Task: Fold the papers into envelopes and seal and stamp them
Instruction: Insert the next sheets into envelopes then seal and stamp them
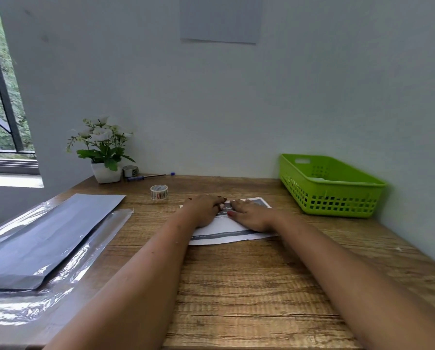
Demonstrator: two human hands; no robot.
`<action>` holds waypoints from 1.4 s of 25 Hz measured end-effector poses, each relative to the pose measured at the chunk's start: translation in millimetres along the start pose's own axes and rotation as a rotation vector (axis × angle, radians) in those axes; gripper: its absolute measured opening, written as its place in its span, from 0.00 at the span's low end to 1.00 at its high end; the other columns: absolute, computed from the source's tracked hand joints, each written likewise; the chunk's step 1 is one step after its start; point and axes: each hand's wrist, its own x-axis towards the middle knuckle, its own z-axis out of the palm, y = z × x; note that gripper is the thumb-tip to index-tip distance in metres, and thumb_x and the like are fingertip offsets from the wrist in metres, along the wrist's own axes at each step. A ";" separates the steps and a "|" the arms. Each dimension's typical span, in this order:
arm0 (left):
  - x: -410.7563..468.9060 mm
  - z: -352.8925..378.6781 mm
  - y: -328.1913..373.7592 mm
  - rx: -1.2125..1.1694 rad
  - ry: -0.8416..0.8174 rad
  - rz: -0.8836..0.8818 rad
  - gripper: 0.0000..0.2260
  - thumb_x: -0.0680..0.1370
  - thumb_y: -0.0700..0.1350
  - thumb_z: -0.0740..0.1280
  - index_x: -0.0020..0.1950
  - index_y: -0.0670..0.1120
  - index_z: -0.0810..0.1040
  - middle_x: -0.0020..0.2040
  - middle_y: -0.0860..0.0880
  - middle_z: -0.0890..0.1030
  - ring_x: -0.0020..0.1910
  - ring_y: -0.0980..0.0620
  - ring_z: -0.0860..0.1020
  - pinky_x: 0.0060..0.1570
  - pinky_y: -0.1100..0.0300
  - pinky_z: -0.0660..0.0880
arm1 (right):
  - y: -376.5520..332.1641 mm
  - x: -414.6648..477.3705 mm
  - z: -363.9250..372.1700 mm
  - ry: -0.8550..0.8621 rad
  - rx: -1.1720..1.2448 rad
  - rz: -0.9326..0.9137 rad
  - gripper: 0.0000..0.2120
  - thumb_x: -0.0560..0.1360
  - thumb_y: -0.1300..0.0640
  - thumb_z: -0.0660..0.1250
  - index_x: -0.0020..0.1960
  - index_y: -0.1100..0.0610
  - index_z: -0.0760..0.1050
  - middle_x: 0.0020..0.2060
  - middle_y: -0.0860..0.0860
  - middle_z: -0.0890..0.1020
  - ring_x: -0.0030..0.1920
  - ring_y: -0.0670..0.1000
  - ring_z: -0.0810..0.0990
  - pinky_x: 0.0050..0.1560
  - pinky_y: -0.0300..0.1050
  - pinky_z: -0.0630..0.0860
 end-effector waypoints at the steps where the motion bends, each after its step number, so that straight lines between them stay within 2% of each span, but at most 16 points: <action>1: -2.1 -1.2 0.1 -0.025 0.019 0.011 0.19 0.82 0.53 0.54 0.73 0.54 0.65 0.73 0.49 0.68 0.71 0.46 0.65 0.70 0.45 0.61 | 4.1 -1.0 -2.0 -0.005 -0.025 0.044 0.29 0.82 0.43 0.45 0.78 0.57 0.46 0.78 0.53 0.48 0.78 0.55 0.45 0.77 0.50 0.45; 4: -7.6 -5.8 -11.2 -0.077 0.048 -0.059 0.19 0.79 0.58 0.58 0.70 0.58 0.69 0.71 0.50 0.71 0.69 0.46 0.68 0.68 0.49 0.63 | 17.3 -7.7 -9.4 -0.018 -0.036 0.147 0.29 0.82 0.45 0.45 0.78 0.60 0.45 0.78 0.55 0.47 0.78 0.54 0.45 0.76 0.48 0.45; 6: -11.1 -11.9 -26.2 -0.028 0.069 -0.183 0.17 0.79 0.58 0.58 0.68 0.60 0.70 0.69 0.49 0.72 0.68 0.44 0.68 0.66 0.47 0.65 | 22.9 -10.6 -14.4 -0.017 -0.018 0.210 0.28 0.83 0.48 0.45 0.77 0.61 0.47 0.78 0.56 0.48 0.78 0.54 0.48 0.76 0.47 0.47; 9: -16.1 -18.2 -36.4 0.019 0.274 -0.308 0.14 0.79 0.47 0.60 0.65 0.57 0.74 0.65 0.50 0.75 0.67 0.46 0.68 0.62 0.46 0.69 | 22.0 -10.9 -14.1 0.069 -0.110 0.290 0.22 0.82 0.53 0.49 0.72 0.61 0.63 0.74 0.58 0.64 0.72 0.57 0.65 0.70 0.47 0.63; 11: -15.0 -21.2 -33.1 -0.074 0.371 -0.281 0.13 0.79 0.45 0.62 0.61 0.56 0.77 0.62 0.51 0.78 0.63 0.48 0.72 0.59 0.49 0.73 | 16.4 -12.4 -11.8 0.182 -0.183 0.346 0.18 0.79 0.56 0.53 0.64 0.59 0.73 0.66 0.56 0.74 0.65 0.56 0.74 0.62 0.47 0.71; 12: -12.9 -22.7 -30.8 -0.130 0.353 -0.244 0.13 0.79 0.44 0.62 0.60 0.55 0.78 0.61 0.51 0.78 0.61 0.49 0.73 0.59 0.50 0.74 | 12.4 -14.7 -12.3 0.240 -0.193 0.353 0.17 0.78 0.56 0.55 0.62 0.58 0.75 0.64 0.56 0.76 0.63 0.56 0.75 0.59 0.46 0.72; 14: -11.2 -24.4 -25.1 -0.177 0.216 -0.201 0.12 0.79 0.42 0.62 0.58 0.54 0.79 0.61 0.51 0.78 0.60 0.50 0.74 0.60 0.53 0.73 | 9.1 -15.9 -17.5 0.293 -0.162 0.240 0.18 0.77 0.50 0.59 0.63 0.57 0.74 0.64 0.56 0.76 0.62 0.57 0.75 0.59 0.46 0.72; 17: -11.5 -29.5 -25.8 -0.211 0.127 -0.214 0.12 0.80 0.42 0.61 0.58 0.53 0.80 0.64 0.49 0.77 0.63 0.48 0.73 0.61 0.57 0.69 | -1.0 -26.5 -33.0 0.046 0.031 -0.022 0.35 0.71 0.33 0.62 0.72 0.52 0.66 0.70 0.52 0.70 0.66 0.54 0.71 0.68 0.49 0.67; 19: -15.1 -32.7 -24.6 -0.246 0.115 -0.218 0.13 0.80 0.41 0.60 0.59 0.51 0.80 0.64 0.48 0.77 0.63 0.48 0.72 0.59 0.60 0.67 | -6.7 -36.1 -38.4 -0.046 0.049 -0.067 0.40 0.68 0.32 0.66 0.74 0.48 0.61 0.72 0.48 0.67 0.68 0.52 0.69 0.69 0.49 0.65; 21: -17.2 -34.1 -22.9 -0.329 0.131 -0.230 0.13 0.80 0.42 0.60 0.60 0.49 0.80 0.63 0.47 0.77 0.63 0.47 0.72 0.57 0.61 0.67 | -5.3 -40.6 -40.3 -0.039 -0.012 -0.051 0.37 0.69 0.38 0.69 0.74 0.46 0.61 0.71 0.48 0.69 0.68 0.52 0.70 0.67 0.48 0.66; 23: -18.3 -33.8 -23.2 -0.402 0.160 -0.257 0.13 0.81 0.44 0.59 0.61 0.46 0.79 0.62 0.46 0.78 0.62 0.46 0.73 0.58 0.58 0.68 | -1.3 -41.4 -41.7 0.014 -0.022 -0.054 0.27 0.72 0.46 0.68 0.70 0.47 0.68 0.67 0.50 0.74 0.64 0.52 0.73 0.63 0.45 0.69; 26: -19.4 -34.8 -25.3 -0.578 0.152 -0.276 0.16 0.82 0.50 0.55 0.57 0.44 0.78 0.61 0.44 0.79 0.59 0.46 0.74 0.62 0.52 0.70 | 6.1 -40.8 -45.4 0.220 -0.013 -0.046 0.16 0.74 0.53 0.63 0.61 0.51 0.77 0.60 0.52 0.79 0.58 0.52 0.77 0.56 0.42 0.72; 28: -21.2 -38.1 -23.8 -0.674 0.162 -0.328 0.24 0.82 0.57 0.50 0.60 0.42 0.76 0.63 0.43 0.77 0.62 0.43 0.73 0.66 0.51 0.66 | 14.0 -41.0 -48.5 0.349 -0.068 -0.018 0.16 0.73 0.55 0.62 0.60 0.53 0.77 0.57 0.54 0.80 0.55 0.54 0.78 0.54 0.45 0.75; 30: -24.1 -40.1 -20.7 -0.720 0.157 -0.393 0.35 0.79 0.66 0.44 0.67 0.41 0.72 0.65 0.42 0.75 0.65 0.42 0.71 0.68 0.50 0.61 | 20.6 -42.5 -51.6 0.451 -0.077 -0.034 0.18 0.73 0.54 0.64 0.63 0.49 0.75 0.58 0.53 0.80 0.56 0.55 0.78 0.55 0.48 0.76; 32: -24.7 -41.5 -20.5 -0.787 0.131 -0.370 0.43 0.73 0.72 0.39 0.67 0.43 0.72 0.65 0.41 0.75 0.65 0.42 0.71 0.69 0.48 0.60 | 24.1 -42.7 -52.3 0.528 -0.034 -0.067 0.21 0.74 0.53 0.65 0.66 0.45 0.71 0.58 0.53 0.80 0.57 0.55 0.78 0.54 0.50 0.76; 35: -24.1 -40.9 -18.8 -0.849 0.089 -0.291 0.45 0.69 0.75 0.38 0.65 0.46 0.75 0.65 0.42 0.76 0.63 0.42 0.73 0.67 0.47 0.62 | 26.2 -35.6 -39.2 0.583 -0.211 -0.019 0.27 0.76 0.51 0.64 0.73 0.45 0.60 0.65 0.52 0.75 0.64 0.55 0.73 0.58 0.50 0.73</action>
